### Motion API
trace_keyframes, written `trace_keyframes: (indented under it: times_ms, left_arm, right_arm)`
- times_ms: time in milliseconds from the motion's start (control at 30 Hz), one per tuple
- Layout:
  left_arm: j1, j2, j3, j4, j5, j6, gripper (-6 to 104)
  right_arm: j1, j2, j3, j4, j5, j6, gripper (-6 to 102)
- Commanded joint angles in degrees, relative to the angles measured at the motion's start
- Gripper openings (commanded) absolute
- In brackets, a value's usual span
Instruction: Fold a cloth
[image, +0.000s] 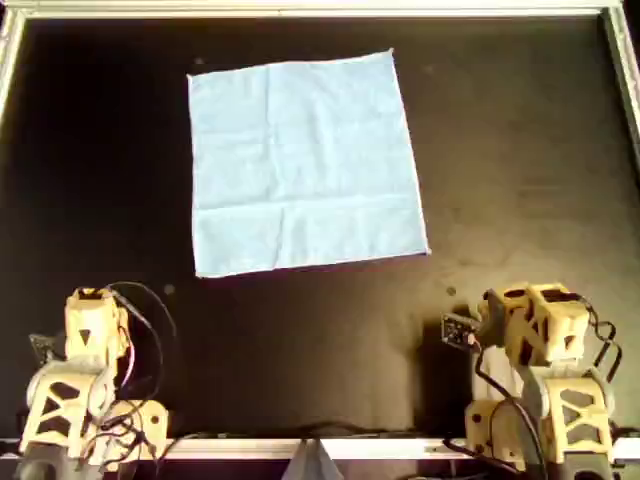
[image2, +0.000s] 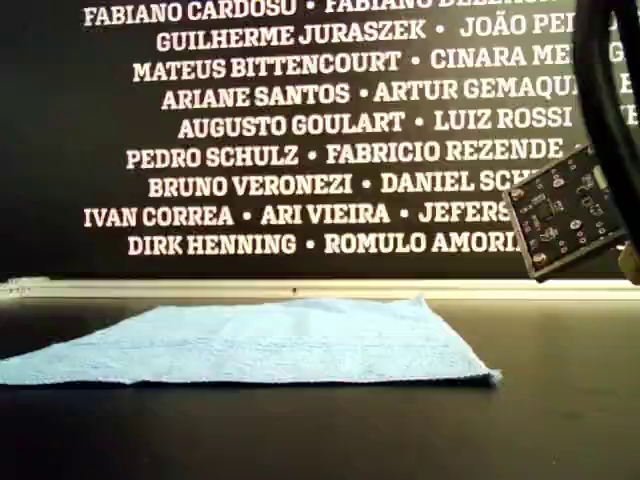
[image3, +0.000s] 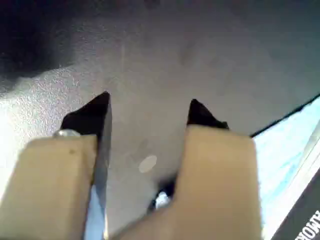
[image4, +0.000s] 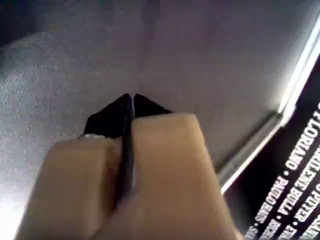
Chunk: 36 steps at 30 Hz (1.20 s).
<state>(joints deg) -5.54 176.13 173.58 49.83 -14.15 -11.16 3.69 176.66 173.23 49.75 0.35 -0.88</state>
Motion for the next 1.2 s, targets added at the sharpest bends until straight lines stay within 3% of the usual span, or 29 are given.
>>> trace_keyframes:
  times_ms: [0, 600, 1033, 1167]
  left_arm:
    - [1.05, 0.70, -0.70, -2.02, 7.29, 0.26, 14]
    - [1.23, 0.70, -0.70, -1.49, 6.42, -0.09, 12]
    - [0.53, 0.70, -0.70, -1.93, 7.38, -0.26, 9]
    - [0.35, 0.70, -0.70, -1.76, 7.47, 0.70, 11]
  right_arm:
    - [0.00, 2.37, 0.70, 0.18, -0.26, 0.26, -1]
    - [0.00, 2.37, 0.70, 0.18, -0.70, 0.35, -1]
    - [-0.09, 2.37, 0.09, 0.00, -0.18, -0.26, -1]
    - [-0.09, 2.37, -0.35, -2.46, -0.09, -0.35, 1]
